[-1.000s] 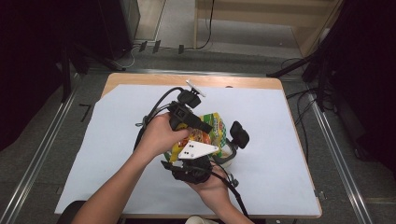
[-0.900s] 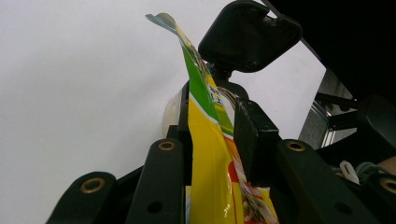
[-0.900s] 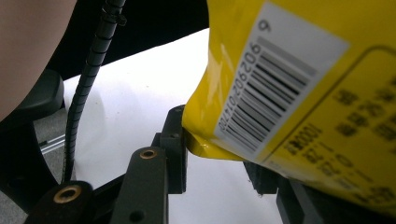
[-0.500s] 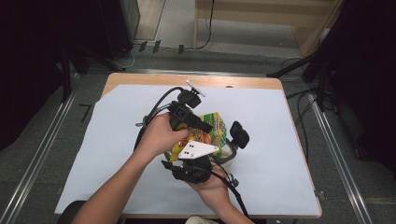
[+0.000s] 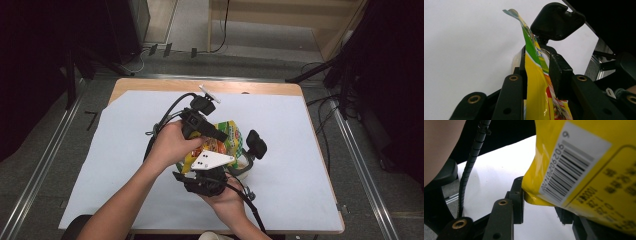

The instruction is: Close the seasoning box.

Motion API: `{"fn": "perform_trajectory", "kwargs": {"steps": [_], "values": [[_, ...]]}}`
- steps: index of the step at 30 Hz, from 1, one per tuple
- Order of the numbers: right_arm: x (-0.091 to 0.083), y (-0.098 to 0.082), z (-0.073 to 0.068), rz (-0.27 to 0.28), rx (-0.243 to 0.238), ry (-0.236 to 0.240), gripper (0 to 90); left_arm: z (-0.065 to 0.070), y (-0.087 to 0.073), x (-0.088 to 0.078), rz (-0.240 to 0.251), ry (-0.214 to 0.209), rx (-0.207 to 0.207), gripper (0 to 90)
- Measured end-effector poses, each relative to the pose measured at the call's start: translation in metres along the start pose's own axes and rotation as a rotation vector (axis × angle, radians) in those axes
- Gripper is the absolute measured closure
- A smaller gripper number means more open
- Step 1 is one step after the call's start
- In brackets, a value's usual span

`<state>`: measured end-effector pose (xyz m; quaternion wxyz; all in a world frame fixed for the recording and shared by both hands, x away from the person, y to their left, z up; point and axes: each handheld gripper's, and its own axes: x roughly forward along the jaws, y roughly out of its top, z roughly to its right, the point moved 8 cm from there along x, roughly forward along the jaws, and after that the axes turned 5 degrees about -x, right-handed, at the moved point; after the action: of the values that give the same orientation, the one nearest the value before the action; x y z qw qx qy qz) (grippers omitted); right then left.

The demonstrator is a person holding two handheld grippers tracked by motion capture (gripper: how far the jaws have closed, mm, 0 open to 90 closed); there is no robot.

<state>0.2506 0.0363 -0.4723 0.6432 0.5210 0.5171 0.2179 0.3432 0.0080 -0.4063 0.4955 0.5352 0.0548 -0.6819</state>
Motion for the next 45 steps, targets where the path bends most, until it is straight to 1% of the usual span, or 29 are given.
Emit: {"fn": "perform_trajectory", "kwargs": {"steps": [10, 13, 16, 18, 20, 22, 24, 27, 29, 32, 41, 45], "values": [[-0.0009, 0.0019, -0.0017, 0.019, 0.012, 0.009, 65.0, 0.0037, 0.0002, -0.0027, 0.006, 0.013, 0.015, 73.9], [-0.0001, 0.0007, -0.0015, 0.028, 0.033, 0.016, 65.0, 0.0051, -0.0005, -0.0019, 0.004, 0.025, 0.028, 74.8], [-0.0006, 0.0004, -0.0016, 0.033, 0.032, 0.01, 65.1, 0.0071, -0.0004, -0.0025, 0.01, 0.025, 0.026, 74.8], [-0.0009, 0.0005, -0.0018, 0.035, 0.033, 0.011, 65.1, 0.0086, -0.0004, -0.0031, 0.01, 0.031, 0.033, 74.8], [-0.0013, 0.0011, -0.0016, 0.041, 0.042, 0.01, 65.1, 0.01, 0.0002, -0.0032, 0.017, 0.03, 0.035, 74.7], [-0.0023, 0.0018, -0.0026, 0.041, 0.052, 0.01, 64.9, 0.0103, 0.0006, -0.0031, 0.013, 0.027, 0.034, 75.1], [-0.0028, 0.0024, -0.003, 0.043, 0.044, 0.006, 64.8, 0.009, 0.0011, -0.0028, 0.01, 0.02, 0.031, 75.6], [-0.0022, 0.0017, -0.0019, 0.038, 0.049, 0.01, 64.9, 0.0073, 0.0013, -0.001, 0.006, 0.023, 0.026, 75.7], [-0.0022, 0.0013, -0.0011, 0.034, 0.039, 0.007, 64.9, 0.0062, 0.0018, -0.0012, 0.006, 0.019, 0.023, 75.8], [-0.0019, 0.0016, -0.0002, 0.029, 0.041, 0.01, 64.6, 0.0052, 0.0026, -0.0008, 0.008, 0.022, 0.019, 75.7], [-0.0029, 0.0011, 0.0007, 0.022, 0.038, 0.0, 64.7, 0.0056, 0.0035, 0.0005, 0.0, 0.014, 0.02, 75.8], [-0.0033, 0.0012, 0.0013, 0.021, 0.038, -0.003, 64.8, 0.0057, 0.0044, 0.0005, 0.004, 0.012, 0.019, 75.8]]}}
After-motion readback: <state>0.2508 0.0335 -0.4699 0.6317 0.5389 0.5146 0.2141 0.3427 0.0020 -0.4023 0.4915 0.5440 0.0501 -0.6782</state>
